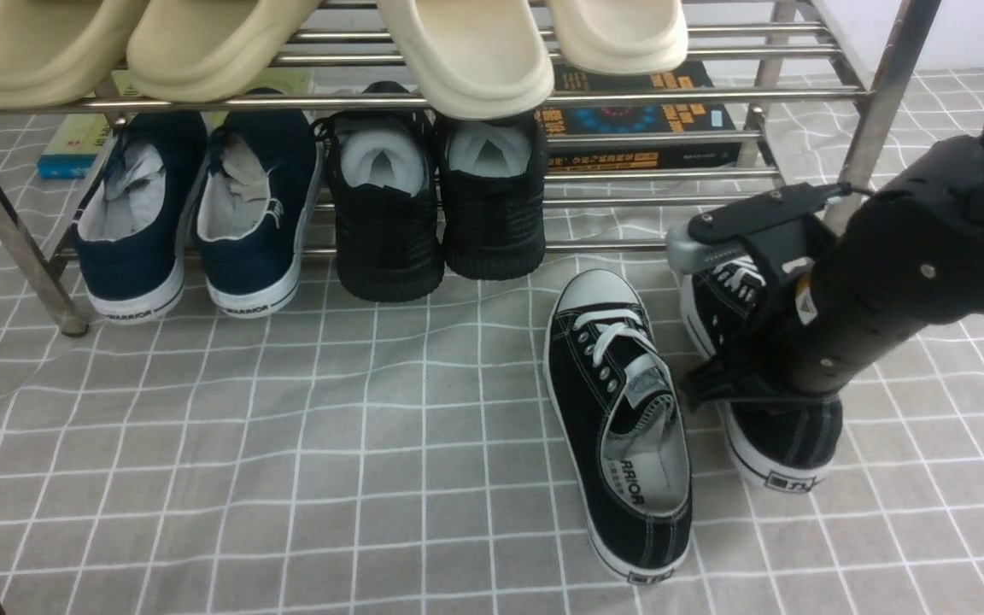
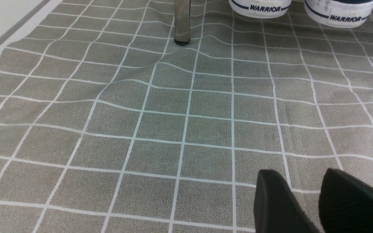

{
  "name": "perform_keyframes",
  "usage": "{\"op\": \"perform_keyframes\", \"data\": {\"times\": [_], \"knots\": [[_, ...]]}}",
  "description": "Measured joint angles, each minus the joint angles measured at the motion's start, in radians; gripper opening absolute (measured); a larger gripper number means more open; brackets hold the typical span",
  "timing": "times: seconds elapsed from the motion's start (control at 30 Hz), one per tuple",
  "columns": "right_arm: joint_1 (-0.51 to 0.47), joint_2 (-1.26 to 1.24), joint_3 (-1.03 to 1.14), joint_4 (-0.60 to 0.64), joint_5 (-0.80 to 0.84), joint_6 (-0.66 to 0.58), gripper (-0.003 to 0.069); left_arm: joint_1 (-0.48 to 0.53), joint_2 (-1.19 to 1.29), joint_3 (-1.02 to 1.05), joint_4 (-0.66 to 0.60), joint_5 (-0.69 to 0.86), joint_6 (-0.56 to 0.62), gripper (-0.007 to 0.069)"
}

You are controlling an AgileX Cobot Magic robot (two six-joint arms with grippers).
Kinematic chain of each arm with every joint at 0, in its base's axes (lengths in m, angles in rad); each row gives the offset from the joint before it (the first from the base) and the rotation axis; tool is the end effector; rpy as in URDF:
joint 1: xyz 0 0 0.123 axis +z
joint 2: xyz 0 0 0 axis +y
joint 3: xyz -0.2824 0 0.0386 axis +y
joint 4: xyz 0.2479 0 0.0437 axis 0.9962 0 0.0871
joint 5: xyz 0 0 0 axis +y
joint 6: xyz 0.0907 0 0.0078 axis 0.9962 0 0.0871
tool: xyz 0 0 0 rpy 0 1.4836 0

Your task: Take the shoes off the shelf with your hand from the grey coffee tablecloth.

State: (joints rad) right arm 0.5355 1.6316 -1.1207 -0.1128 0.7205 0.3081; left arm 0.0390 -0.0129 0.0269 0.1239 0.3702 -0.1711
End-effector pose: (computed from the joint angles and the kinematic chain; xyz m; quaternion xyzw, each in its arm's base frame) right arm 0.2881 0.1631 0.2369 -0.1440 0.9657 0.0452 0.2114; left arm 0.0524 0.0061 0.1717 -0.0512 0.8014 0.0130 0.5957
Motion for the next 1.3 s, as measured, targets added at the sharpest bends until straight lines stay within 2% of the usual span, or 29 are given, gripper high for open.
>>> {"op": "perform_keyframes", "data": {"times": [0.4, 0.53, 0.7, 0.8, 0.9, 0.97, 1.1, 1.23, 1.3], "knots": [[0.000, 0.017, 0.000, 0.023, -0.002, 0.001, 0.0036, 0.000, 0.000, 0.000, 0.003, 0.000, 0.000, 0.0239], [0.000, 0.036, 0.000, 0.055, 0.010, -0.022, 0.0075, 0.000, 0.000, 0.000, 0.024, 0.002, 0.000, 0.0239], [0.000, 0.036, -0.003, 0.132, 0.024, -0.092, 0.0180, 0.000, 0.000, 0.000, 0.039, 0.002, 0.000, 0.0239], [0.000, 0.009, -0.026, 0.148, 0.096, -0.099, 0.0244, 0.000, 0.000, 0.000, 0.041, 0.003, 0.000, 0.0239], [0.000, -0.052, -0.069, 0.145, 0.188, -0.123, 0.0262, 0.000, 0.000, 0.000, 0.044, 0.003, 0.000, 0.0239], [0.000, -0.087, -0.100, 0.140, 0.237, -0.147, 0.0259, 0.000, 0.000, 0.000, 0.044, 0.003, 0.000, 0.0239], [0.000, -0.233, -0.135, 0.125, 0.370, -0.187, 0.0180, 0.000, 0.000, 0.000, 0.045, 0.003, 0.000, 0.0239], [0.000, -0.457, -0.085, 0.122, 0.454, -0.194, 0.0015, 0.000, 0.000, 0.000, 0.046, 0.003, 0.000, 0.0239], [0.000, -0.531, -0.048, 0.122, 0.449, -0.194, -0.0010, 0.000, 0.000, 0.000, 0.047, 0.003, 0.000, 0.0239]]}}
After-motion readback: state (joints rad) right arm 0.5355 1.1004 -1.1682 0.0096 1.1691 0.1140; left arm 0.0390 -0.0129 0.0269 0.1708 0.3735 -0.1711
